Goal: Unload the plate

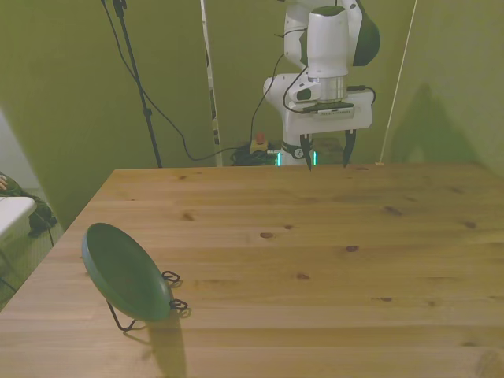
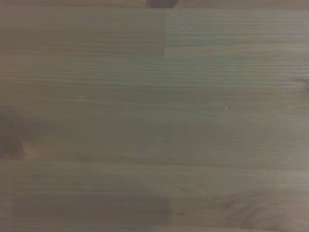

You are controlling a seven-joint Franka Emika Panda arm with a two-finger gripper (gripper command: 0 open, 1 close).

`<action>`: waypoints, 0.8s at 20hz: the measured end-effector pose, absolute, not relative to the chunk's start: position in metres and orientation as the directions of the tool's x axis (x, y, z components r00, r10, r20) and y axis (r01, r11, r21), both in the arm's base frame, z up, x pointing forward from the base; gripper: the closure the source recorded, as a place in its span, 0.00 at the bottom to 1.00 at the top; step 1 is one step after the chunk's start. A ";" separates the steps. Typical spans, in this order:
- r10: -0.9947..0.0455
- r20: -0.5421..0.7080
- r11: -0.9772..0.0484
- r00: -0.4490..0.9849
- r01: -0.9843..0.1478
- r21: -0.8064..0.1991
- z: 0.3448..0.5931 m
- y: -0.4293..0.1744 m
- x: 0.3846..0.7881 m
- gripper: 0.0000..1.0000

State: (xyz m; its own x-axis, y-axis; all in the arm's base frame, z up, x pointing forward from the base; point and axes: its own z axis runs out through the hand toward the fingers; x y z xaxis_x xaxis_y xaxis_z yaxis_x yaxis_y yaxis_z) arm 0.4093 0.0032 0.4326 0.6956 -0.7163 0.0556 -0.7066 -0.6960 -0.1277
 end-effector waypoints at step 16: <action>-0.826 0.309 -0.530 0.472 -0.836 -0.139 0.558 -0.185 0.421 0.00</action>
State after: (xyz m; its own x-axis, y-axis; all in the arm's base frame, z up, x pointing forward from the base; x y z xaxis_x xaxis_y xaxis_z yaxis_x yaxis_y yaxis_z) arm 0.4208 -0.1845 0.5581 0.4723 -0.8256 0.3089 -0.8363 -0.5304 -0.1391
